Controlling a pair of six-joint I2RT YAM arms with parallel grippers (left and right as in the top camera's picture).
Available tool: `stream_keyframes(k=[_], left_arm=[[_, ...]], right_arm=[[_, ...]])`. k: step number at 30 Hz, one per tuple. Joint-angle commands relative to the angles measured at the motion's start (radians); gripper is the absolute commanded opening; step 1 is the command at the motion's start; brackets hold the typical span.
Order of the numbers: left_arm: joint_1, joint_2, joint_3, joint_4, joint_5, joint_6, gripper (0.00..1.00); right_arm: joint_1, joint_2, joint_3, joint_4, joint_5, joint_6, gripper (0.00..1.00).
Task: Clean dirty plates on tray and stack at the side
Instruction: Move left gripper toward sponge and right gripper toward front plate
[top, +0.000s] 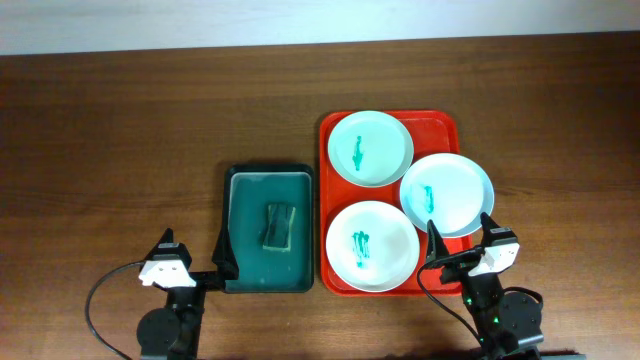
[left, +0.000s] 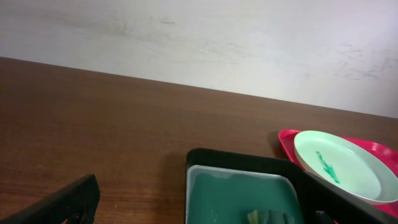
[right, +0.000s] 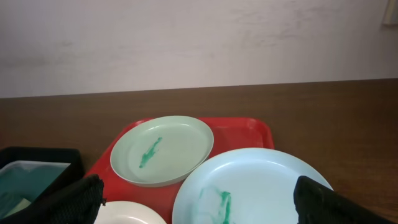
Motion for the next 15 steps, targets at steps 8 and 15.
stream_keyframes(k=[8, 15], left_arm=[[-0.002, -0.006, -0.002, -0.008, 0.008, 0.016, 0.99], [-0.002, -0.006, -0.002, -0.008, 0.008, 0.016, 0.99]], right_arm=[[-0.006, -0.005, -0.008, -0.003, 0.012, 0.0, 0.98], [-0.006, -0.005, -0.008, -0.003, 0.012, 0.0, 0.98]])
